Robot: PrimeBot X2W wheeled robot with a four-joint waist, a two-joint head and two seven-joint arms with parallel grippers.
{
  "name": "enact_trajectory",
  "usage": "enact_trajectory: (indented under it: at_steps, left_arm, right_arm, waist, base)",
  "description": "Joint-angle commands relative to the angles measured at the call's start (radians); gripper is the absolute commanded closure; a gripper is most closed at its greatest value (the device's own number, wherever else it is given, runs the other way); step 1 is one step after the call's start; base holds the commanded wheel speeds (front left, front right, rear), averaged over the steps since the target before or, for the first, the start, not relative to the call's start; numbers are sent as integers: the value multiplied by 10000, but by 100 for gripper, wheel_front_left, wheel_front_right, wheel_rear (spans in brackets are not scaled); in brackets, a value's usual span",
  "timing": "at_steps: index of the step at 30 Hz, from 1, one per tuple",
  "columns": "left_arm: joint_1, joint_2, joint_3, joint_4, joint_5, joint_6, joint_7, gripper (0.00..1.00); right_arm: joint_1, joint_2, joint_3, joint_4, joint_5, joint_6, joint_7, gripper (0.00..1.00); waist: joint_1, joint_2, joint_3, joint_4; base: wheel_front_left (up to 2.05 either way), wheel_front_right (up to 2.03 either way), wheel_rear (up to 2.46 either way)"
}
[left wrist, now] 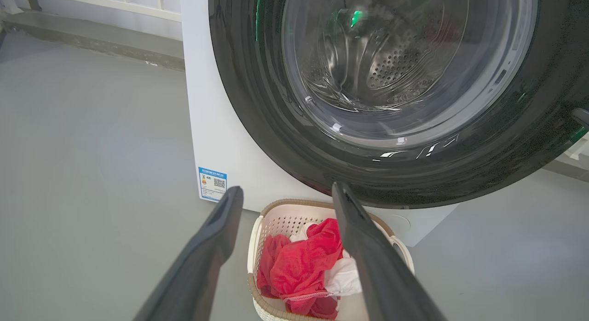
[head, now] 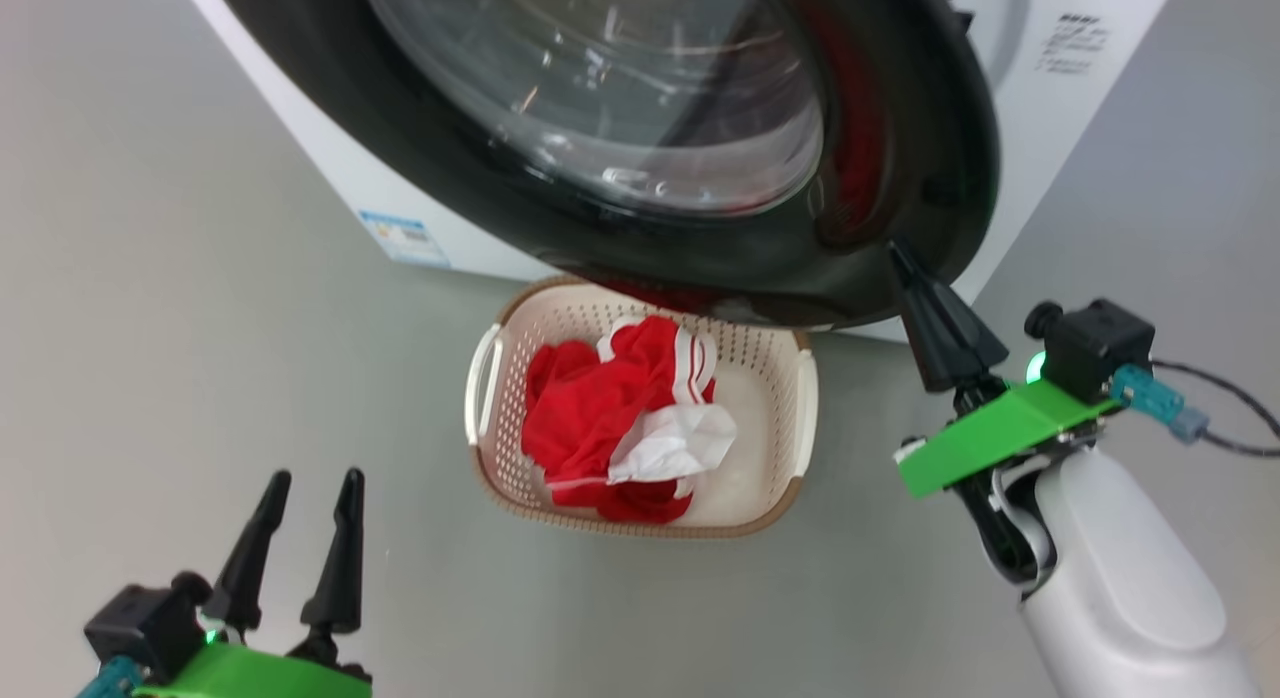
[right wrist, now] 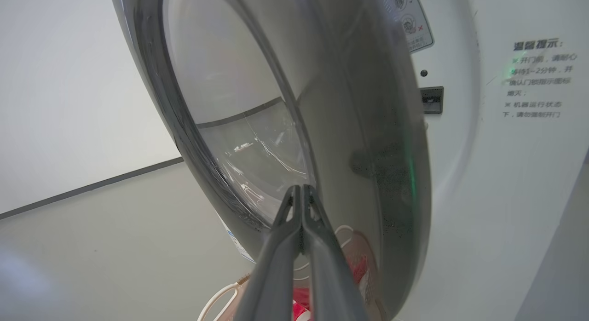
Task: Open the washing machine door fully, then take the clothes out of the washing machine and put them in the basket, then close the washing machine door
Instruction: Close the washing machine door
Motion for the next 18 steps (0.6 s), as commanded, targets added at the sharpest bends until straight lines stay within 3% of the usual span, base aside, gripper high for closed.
enact_trajectory:
  at_steps: [1,18]
  left_arm:
    - [-382,264,334,-267,-71,-29,-93,0]
    - [-1118,387,109,-664,-256,-29,-93,0]
  right_arm:
    - [-284,42,255,-148,42,16,-48,100]
    - [-2011,232,-782,-334,-81,16,-48,100]
  waist:
    - [0,0,442,266]
    - [0,0,1667,189]
  base:
    - [0,0,0]
    - [0,0,0]
